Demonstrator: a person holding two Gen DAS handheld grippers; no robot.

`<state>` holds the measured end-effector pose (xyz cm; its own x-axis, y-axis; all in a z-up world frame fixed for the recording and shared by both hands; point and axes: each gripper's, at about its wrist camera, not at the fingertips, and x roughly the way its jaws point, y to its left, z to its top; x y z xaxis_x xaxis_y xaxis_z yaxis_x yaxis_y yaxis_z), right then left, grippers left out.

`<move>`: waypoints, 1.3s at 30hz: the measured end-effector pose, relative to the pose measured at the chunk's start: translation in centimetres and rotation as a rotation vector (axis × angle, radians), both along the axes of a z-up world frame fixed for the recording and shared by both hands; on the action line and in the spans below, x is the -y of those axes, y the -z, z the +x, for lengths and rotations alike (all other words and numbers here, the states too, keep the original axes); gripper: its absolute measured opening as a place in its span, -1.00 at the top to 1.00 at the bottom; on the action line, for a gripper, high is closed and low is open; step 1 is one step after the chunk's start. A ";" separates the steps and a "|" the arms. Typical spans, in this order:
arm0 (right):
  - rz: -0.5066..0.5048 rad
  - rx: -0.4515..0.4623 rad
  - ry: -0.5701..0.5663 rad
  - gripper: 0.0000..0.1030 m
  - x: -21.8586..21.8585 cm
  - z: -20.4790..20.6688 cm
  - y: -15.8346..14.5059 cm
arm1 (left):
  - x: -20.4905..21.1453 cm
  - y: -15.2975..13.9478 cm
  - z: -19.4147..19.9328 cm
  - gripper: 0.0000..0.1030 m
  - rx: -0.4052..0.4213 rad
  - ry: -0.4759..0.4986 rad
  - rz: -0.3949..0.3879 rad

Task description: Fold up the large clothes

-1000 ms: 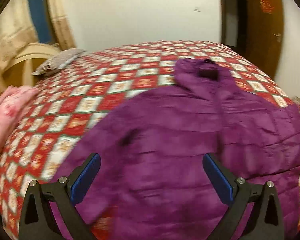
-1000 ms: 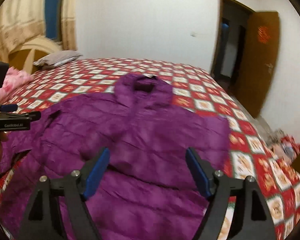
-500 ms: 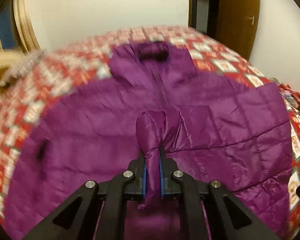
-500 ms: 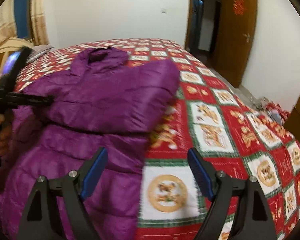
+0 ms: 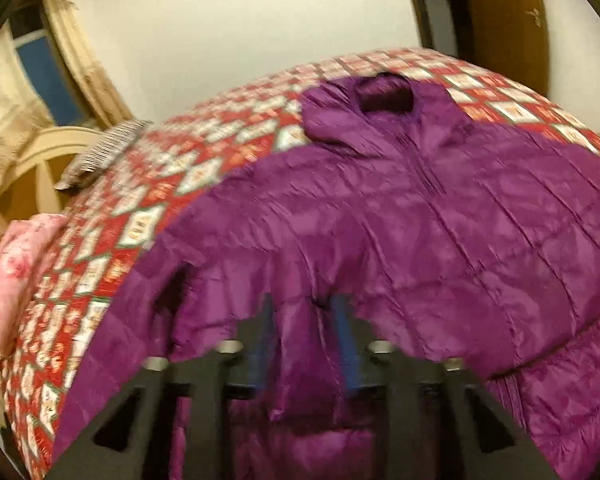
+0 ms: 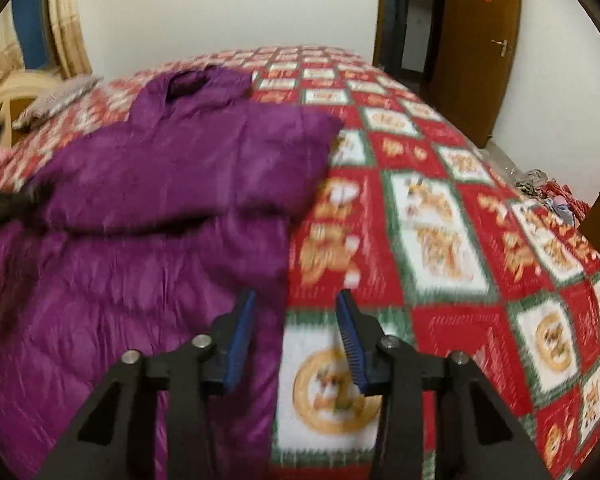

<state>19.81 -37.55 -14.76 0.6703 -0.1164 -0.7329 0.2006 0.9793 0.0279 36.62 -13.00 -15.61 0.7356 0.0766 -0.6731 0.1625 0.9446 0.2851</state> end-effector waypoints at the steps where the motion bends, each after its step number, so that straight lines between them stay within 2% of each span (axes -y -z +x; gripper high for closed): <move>1: 0.000 0.021 0.018 0.15 0.8 1.0 -1.0 | -0.5 -0.7 0.0 -0.44 0.042 -0.040 0.000; 2: -0.006 0.036 0.031 0.15 1.2 1.8 -1.6 | -1.0 -1.0 -0.1 -0.72 0.071 -0.068 0.002; 3: -0.010 0.048 0.037 0.15 1.5 2.7 -2.1 | -1.4 -1.7 -0.3 -0.75 0.117 -0.102 -0.005; 5: -0.006 0.085 0.027 0.15 1.6 5.0 -3.2 | -1.5 -2.3 -0.2 -0.76 0.135 -0.096 -0.040; 7: -0.026 0.111 0.017 0.15 1.1 7.1 -3.4 | -1.0 -2.0 0.3 -0.76 0.110 -0.102 -0.017; 10: -0.025 0.098 0.000 0.15 0.2 10.4 -2.0 | 0.0 0.4 1.9 -0.76 0.057 -0.126 0.049; 12: -0.037 0.064 -0.003 0.15 -0.4 12.1 -0.4 | 0.0 2.7 3.1 -0.76 -0.015 -0.148 0.061; 14: -0.059 0.040 -0.014 0.16 -1.1 12.7 1.0 | 0.0 3.6 2.9 -0.77 -0.021 -0.161 0.046; 18: -0.074 0.012 -0.021 0.17 -1.1 12.5 3.7 | 0.0 3.9 2.5 -0.77 0.006 -0.161 0.046; 21: -0.059 0.011 -0.019 0.17 -0.8 12.5 3.8 | -0.1 4.1 2.5 -0.78 0.006 -0.167 0.041; 28: -0.097 -0.001 -0.026 0.17 -1.2 13.0 4.3 | -0.1 4.3 2.4 -0.81 0.012 -0.176 0.037; 32: -0.162 -0.016 -0.019 0.17 -2.0 12.6 2.6 | -0.2 4.4 2.5 -0.82 0.010 -0.177 0.032; 34: -0.134 0.050 -0.002 0.15 -2.9 10.9 0.4 | -0.2 4.4 2.6 -0.83 0.009 -0.179 0.028; 36: -0.113 0.085 -0.038 -0.03 -4.4 9.9 -0.9 | -0.3 4.4 2.6 -0.83 0.008 -0.179 0.022; 39: -0.143 0.069 -0.111 -0.08 -7.2 9.9 -0.2 | -0.5 4.5 2.6 -0.84 0.003 -0.179 0.008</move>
